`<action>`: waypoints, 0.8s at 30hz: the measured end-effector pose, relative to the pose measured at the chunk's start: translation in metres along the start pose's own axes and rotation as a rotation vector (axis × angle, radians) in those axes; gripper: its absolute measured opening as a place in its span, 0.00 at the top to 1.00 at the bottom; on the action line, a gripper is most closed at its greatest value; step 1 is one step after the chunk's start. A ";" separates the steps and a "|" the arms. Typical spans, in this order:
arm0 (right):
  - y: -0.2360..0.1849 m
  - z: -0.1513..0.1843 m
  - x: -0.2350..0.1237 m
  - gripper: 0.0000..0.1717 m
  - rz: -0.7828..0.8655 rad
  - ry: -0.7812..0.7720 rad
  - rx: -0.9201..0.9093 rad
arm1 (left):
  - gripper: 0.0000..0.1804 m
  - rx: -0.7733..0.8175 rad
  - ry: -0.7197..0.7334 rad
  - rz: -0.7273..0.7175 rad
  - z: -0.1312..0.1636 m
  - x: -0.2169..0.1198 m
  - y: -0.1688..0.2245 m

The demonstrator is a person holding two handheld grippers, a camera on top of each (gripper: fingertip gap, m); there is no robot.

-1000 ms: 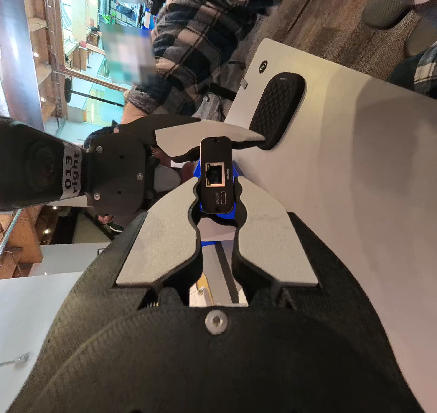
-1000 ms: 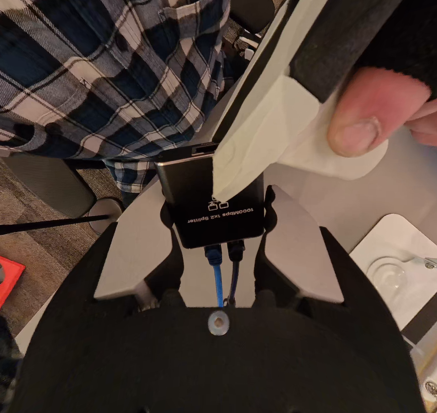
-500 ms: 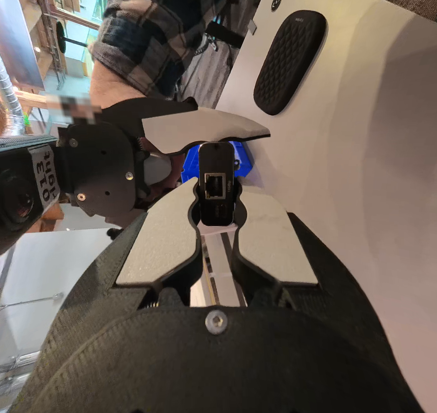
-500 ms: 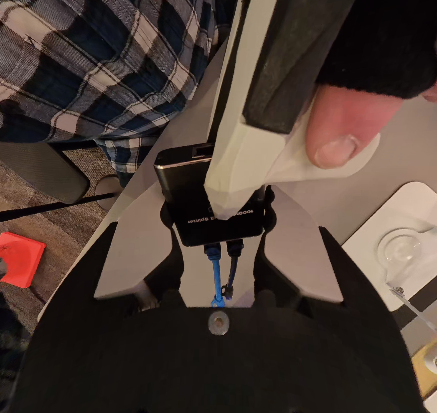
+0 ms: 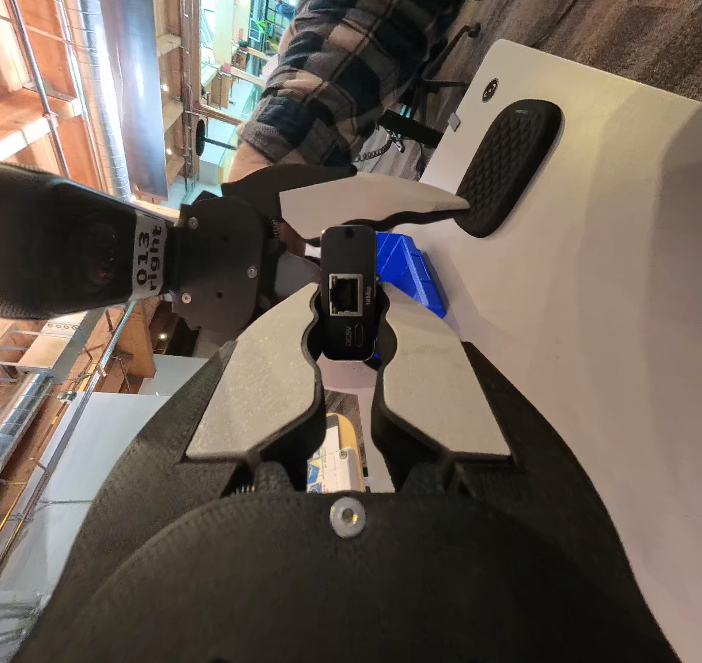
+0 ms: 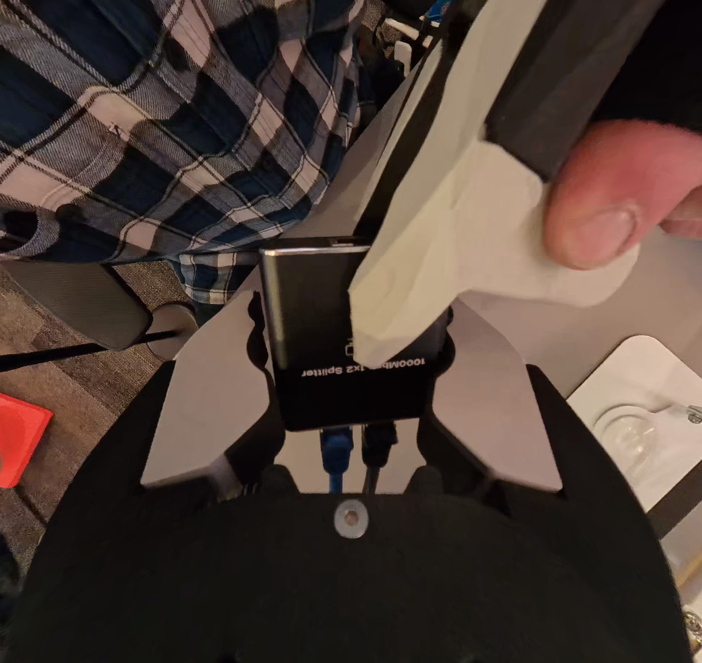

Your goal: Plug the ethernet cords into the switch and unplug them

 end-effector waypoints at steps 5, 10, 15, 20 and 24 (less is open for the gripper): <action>-0.001 0.000 0.002 0.49 0.018 -0.039 0.003 | 0.87 0.025 -0.011 -0.003 -0.001 0.001 0.003; 0.000 0.007 0.007 0.51 0.010 -0.108 0.024 | 0.87 0.025 -0.023 0.019 0.003 0.006 0.009; 0.002 0.010 0.008 0.51 0.016 -0.160 0.029 | 0.87 0.034 -0.041 0.034 0.005 0.008 0.010; 0.007 0.015 0.010 0.51 0.020 -0.163 0.039 | 0.87 0.035 -0.058 0.042 0.010 0.011 0.012; 0.009 0.017 0.010 0.52 0.025 -0.151 0.040 | 0.87 0.037 -0.063 0.043 0.012 0.012 0.014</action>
Point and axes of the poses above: each gripper's, where its closed fingertips meet, x out along the fingers, z out of its underside, y = z × x across the jaws, the point moved 8 cm from there along -x, back along the fingers, and after that the axes turned 8 degrees about x, right-handed, at the moved point
